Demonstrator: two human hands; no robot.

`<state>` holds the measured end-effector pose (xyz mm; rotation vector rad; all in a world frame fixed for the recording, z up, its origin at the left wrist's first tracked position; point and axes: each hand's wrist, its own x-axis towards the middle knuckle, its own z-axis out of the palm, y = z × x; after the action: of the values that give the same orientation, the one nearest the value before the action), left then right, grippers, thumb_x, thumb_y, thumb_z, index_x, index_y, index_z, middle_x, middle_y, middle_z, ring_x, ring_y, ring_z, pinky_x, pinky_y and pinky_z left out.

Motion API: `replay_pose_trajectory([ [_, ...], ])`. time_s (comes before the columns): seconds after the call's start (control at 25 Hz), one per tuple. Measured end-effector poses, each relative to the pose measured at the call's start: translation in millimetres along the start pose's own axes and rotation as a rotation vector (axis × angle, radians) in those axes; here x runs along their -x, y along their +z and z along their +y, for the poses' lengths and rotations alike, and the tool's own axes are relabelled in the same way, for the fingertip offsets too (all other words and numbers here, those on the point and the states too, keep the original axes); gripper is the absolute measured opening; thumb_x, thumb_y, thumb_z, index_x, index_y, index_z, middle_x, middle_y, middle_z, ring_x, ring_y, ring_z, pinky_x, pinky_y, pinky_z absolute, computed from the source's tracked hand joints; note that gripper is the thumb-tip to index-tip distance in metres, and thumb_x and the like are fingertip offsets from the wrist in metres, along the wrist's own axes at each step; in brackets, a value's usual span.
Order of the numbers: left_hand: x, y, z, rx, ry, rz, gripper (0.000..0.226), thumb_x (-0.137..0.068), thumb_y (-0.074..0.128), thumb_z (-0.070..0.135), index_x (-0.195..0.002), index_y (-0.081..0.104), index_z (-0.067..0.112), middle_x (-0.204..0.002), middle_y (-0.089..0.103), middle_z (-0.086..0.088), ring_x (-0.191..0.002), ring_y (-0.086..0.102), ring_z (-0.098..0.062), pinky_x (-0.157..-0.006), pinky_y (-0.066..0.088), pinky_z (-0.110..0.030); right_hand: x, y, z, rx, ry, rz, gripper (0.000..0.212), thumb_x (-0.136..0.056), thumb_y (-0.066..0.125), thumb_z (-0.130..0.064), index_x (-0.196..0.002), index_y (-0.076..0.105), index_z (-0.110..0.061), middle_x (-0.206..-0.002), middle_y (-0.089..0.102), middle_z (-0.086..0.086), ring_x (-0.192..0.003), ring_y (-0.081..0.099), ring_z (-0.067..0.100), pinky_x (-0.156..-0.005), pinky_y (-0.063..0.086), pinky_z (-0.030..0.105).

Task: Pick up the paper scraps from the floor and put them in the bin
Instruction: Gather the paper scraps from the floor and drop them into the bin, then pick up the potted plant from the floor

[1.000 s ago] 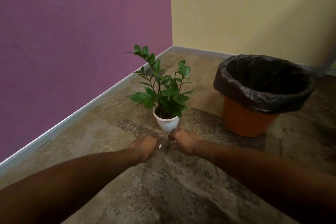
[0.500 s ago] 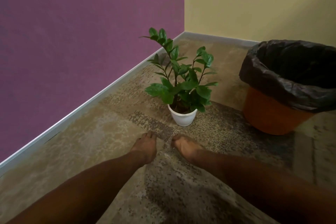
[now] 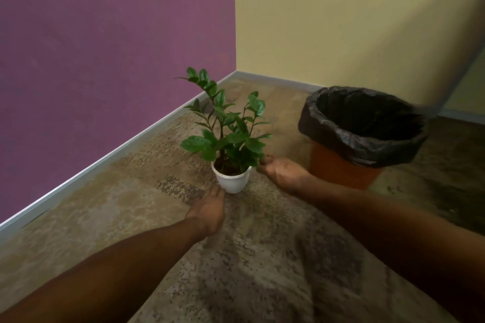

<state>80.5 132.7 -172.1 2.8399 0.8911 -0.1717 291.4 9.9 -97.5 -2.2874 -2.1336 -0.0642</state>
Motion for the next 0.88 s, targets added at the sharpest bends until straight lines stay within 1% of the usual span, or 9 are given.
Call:
replay_pose_trajectory([
  [0.12,1.3,-6.8,15.8,-0.026,0.062,0.002,0.070,-0.098,0.044,0.016,-0.161,0.015,0.010,-0.169,0.011,-0.012,-0.155,0.017,-0.030,-0.124,0.028,-0.043,17.5,-70.8,45.5,0.147,0.075,0.212,0.031,-0.099,0.043,-0.016,-0.122,0.063,-0.011,-0.121,0.059,0.015,-0.111,0.058,0.032,-0.089,0.051,0.041],
  [0.2,0.7,-13.0,25.0,-0.037,0.094,0.007,0.065,-0.099,0.043,0.016,-0.160,0.020,0.009,-0.169,0.013,-0.013,-0.154,0.020,-0.031,-0.123,0.030,-0.042,32.1,-103.8,71.6,0.195,0.215,0.416,0.021,-0.094,0.053,-0.010,-0.110,0.067,-0.008,-0.110,0.060,0.012,-0.100,0.059,0.030,-0.083,0.052,0.040],
  [0.28,-0.9,-19.0,31.9,-0.059,0.132,0.019,0.062,-0.100,0.042,0.019,-0.158,0.024,0.009,-0.167,0.016,-0.014,-0.152,0.023,-0.031,-0.122,0.031,-0.042,48.7,-122.8,90.7,0.151,0.369,0.517,0.019,-0.090,0.066,-0.008,-0.110,0.065,-0.009,-0.111,0.057,0.009,-0.097,0.058,0.028,-0.081,0.056,0.040],
  [0.36,-4.1,-24.0,36.4,-0.071,0.163,0.031,0.063,-0.099,0.044,0.020,-0.158,0.025,0.009,-0.167,0.017,-0.014,-0.152,0.024,-0.032,-0.121,0.033,-0.043,62.2,-131.3,102.0,0.114,0.482,0.560,0.023,-0.091,0.067,-0.005,-0.113,0.063,-0.010,-0.109,0.056,0.010,-0.097,0.058,0.029,-0.080,0.057,0.041],
  [0.48,-9.1,-29.6,43.6,-0.081,0.184,0.041,0.069,-0.097,0.048,0.017,-0.160,0.019,0.007,-0.167,0.015,-0.015,-0.154,0.020,-0.031,-0.123,0.030,-0.042,76.5,-131.8,107.7,0.185,0.586,0.581,0.027,-0.092,0.063,-0.006,-0.119,0.063,-0.012,-0.104,0.061,0.012,-0.096,0.061,0.033,-0.079,0.056,0.043],
  [0.6,-12.7,-34.9,51.2,-0.057,0.192,0.058,0.072,-0.096,0.047,0.015,-0.161,0.015,0.006,-0.166,0.018,-0.015,-0.153,0.020,-0.031,-0.124,0.027,-0.041,84.4,-131.3,109.5,0.097,0.627,0.542,0.022,-0.095,0.056,-0.005,-0.114,0.068,-0.008,-0.109,0.066,0.015,-0.103,0.063,0.034,-0.088,0.056,0.047],
  [0.72,-10.9,-36.0,54.5,-0.060,0.199,0.051,0.071,-0.096,0.045,0.013,-0.161,0.015,0.006,-0.166,0.019,-0.015,-0.153,0.021,-0.030,-0.124,0.028,-0.041,87.1,-129.3,108.4,0.170,0.653,0.461,0.025,-0.091,0.066,-0.005,-0.116,0.067,-0.006,-0.115,0.066,0.015,-0.108,0.061,0.032,-0.092,0.054,0.044],
  [0.8,-8.1,-35.1,53.3,-0.081,0.208,0.059,0.068,-0.097,0.045,0.013,-0.159,0.020,0.005,-0.162,0.025,-0.016,-0.149,0.027,-0.030,-0.122,0.032,-0.041,86.8,-121.1,92.1,0.249,0.559,0.445,0.031,-0.091,0.070,-0.013,-0.121,0.063,-0.009,-0.117,0.063,0.011,-0.106,0.057,0.027,-0.090,0.053,0.038],
  [0.88,-4.7,-35.0,50.8,-0.077,0.190,0.054,0.061,-0.096,0.045,0.014,-0.155,0.029,0.006,-0.156,0.034,-0.016,-0.143,0.036,-0.031,-0.117,0.037,-0.042,85.3,-101.0,67.9,0.290,0.335,0.375,0.030,-0.096,0.064,-0.018,-0.125,0.062,-0.010,-0.116,0.063,0.011,-0.102,0.058,0.025,-0.088,0.052,0.035],
])
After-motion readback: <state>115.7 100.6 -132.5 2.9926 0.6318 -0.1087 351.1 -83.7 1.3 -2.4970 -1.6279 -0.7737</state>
